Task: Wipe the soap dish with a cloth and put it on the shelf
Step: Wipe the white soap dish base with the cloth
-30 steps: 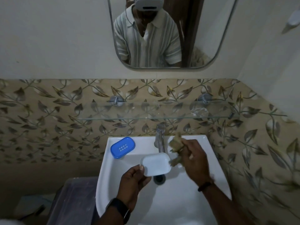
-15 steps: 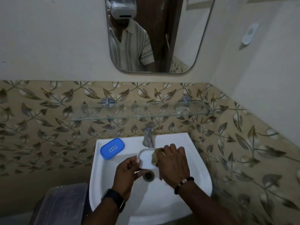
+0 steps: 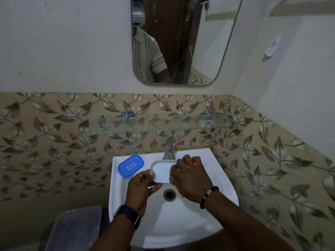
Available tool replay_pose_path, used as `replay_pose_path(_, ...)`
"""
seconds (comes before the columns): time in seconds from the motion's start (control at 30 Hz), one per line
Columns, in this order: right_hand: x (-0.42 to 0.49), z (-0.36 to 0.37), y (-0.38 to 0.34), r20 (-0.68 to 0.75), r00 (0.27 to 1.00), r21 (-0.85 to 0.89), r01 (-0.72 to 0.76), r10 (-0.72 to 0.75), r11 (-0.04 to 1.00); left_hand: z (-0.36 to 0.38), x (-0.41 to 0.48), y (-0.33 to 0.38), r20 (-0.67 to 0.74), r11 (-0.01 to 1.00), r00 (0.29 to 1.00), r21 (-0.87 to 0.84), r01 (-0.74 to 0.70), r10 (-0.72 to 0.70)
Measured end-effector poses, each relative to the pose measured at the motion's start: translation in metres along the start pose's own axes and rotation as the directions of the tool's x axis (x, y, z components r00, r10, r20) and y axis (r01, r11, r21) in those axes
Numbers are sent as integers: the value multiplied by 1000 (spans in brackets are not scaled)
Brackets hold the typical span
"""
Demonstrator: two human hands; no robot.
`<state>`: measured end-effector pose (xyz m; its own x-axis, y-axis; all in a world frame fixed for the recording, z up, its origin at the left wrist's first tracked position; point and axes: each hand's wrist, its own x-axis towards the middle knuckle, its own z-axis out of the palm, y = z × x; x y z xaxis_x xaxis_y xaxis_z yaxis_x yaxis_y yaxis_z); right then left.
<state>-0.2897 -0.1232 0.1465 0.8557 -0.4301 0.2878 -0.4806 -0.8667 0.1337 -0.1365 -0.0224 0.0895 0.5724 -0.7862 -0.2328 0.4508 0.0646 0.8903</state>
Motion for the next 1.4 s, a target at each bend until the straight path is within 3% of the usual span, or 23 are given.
replay_pose_path(0.1,-1,3,-3,-79,996,-108,-59,50,992,-3,-1,6,28,999,999,20,-26,25)
replay_pose_path(0.2,1,10,-29,-74,992,65,-94,99,993,-1,-7,2,32,999,999,38,-27,26)
replay_pose_path(0.27,3,13,-43,-51,998,180,-18,27,983,0,-12,-1,44,998,999,57,-18,16)
replay_pose_path(0.4,3,10,-19,-88,995,-11,40,-40,999,-4,-13,2,72,998,997,55,-14,10)
replay_pose_path(0.53,-4,2,-5,-33,996,-99,-89,86,991,-5,-12,11,35,1000,999,19,-16,15)
replay_pose_path(0.77,-23,17,-44,-157,954,190,-223,254,956,0,-9,16,-41,996,997,-69,61,-64)
replay_pose_path(1.03,-39,16,-22,-89,981,350,-131,172,927,24,-15,22,2,991,993,-58,121,-122)
replay_pose_path(1.13,-39,3,-1,3,990,582,-116,140,805,28,-19,27,111,993,987,10,116,-116)
replay_pose_path(1.2,-40,-5,13,106,990,815,-142,96,562,25,-24,32,188,988,981,154,20,-49)
replay_pose_path(1.27,-43,-12,21,118,988,950,-141,96,280,20,-27,35,260,928,964,340,-151,61)
replay_pose_path(1.33,-44,-12,28,75,981,977,-108,177,184,15,-31,38,314,857,941,443,-264,127)
replay_pose_path(1.4,-41,-5,35,32,945,972,-105,326,208,15,-32,37,388,811,913,488,-321,127)
